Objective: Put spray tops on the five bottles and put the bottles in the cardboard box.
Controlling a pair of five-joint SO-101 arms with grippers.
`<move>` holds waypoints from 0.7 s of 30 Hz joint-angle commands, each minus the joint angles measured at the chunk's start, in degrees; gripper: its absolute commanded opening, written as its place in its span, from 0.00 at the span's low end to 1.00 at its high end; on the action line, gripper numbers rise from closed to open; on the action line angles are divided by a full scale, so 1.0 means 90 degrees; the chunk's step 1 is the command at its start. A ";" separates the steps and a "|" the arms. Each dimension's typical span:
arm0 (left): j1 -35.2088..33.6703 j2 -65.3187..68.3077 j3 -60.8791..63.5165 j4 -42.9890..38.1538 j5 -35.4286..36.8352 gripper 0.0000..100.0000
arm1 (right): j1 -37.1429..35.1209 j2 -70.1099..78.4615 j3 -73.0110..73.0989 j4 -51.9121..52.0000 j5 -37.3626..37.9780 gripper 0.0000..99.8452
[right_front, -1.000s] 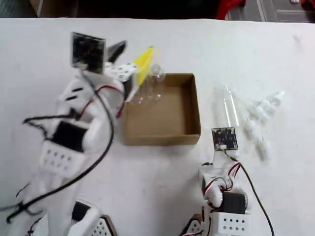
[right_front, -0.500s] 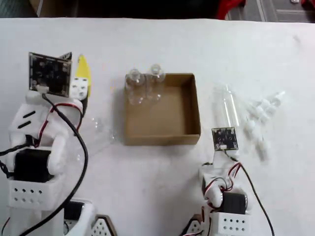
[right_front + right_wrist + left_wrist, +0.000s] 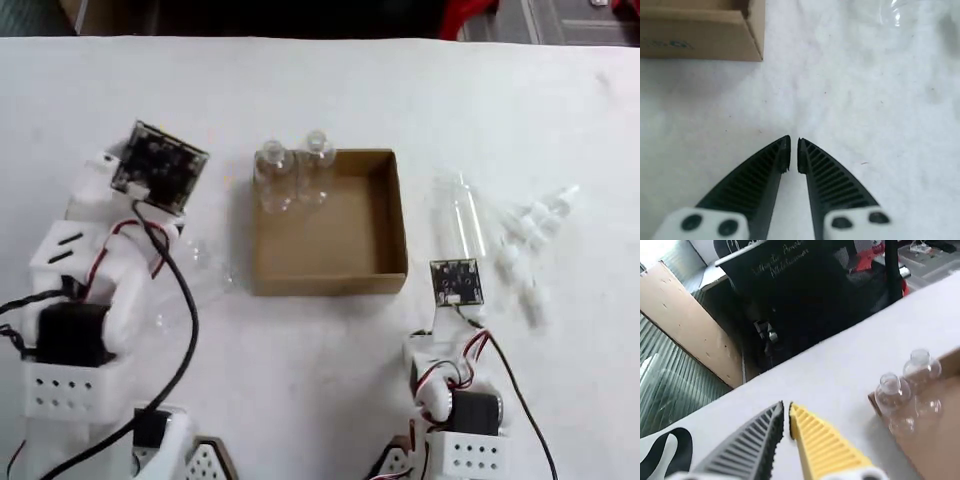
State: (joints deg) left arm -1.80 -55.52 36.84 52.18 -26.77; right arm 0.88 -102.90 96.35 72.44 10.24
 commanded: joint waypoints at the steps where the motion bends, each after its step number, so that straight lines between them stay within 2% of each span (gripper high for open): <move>1: -0.0044 -0.0132 0.0410 -0.0039 -0.0449 0.02 | 0.0054 -0.0034 0.0059 0.0034 -0.0029 0.02; 4: -0.0034 -0.0132 0.0645 -0.0010 -0.0908 0.02 | 0.0054 -0.0034 0.0059 0.0034 -0.0029 0.02; 10: -0.0044 -0.0132 0.1465 -0.0020 -0.2540 0.02 | 0.0054 -0.0034 0.0059 0.0034 -0.0029 0.02; 14: -0.0073 -0.0122 0.1836 -0.0020 -0.2540 0.02 | 0.0054 -0.0034 0.0059 0.0034 -0.0029 0.02; 21: -0.0122 0.0024 0.1680 0.0010 -0.2510 0.02 | 0.0054 -0.0034 0.0059 0.0034 -0.0029 0.02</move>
State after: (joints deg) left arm -1.80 -55.52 53.98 52.26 -49.10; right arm 0.88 -102.90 96.35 72.44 10.24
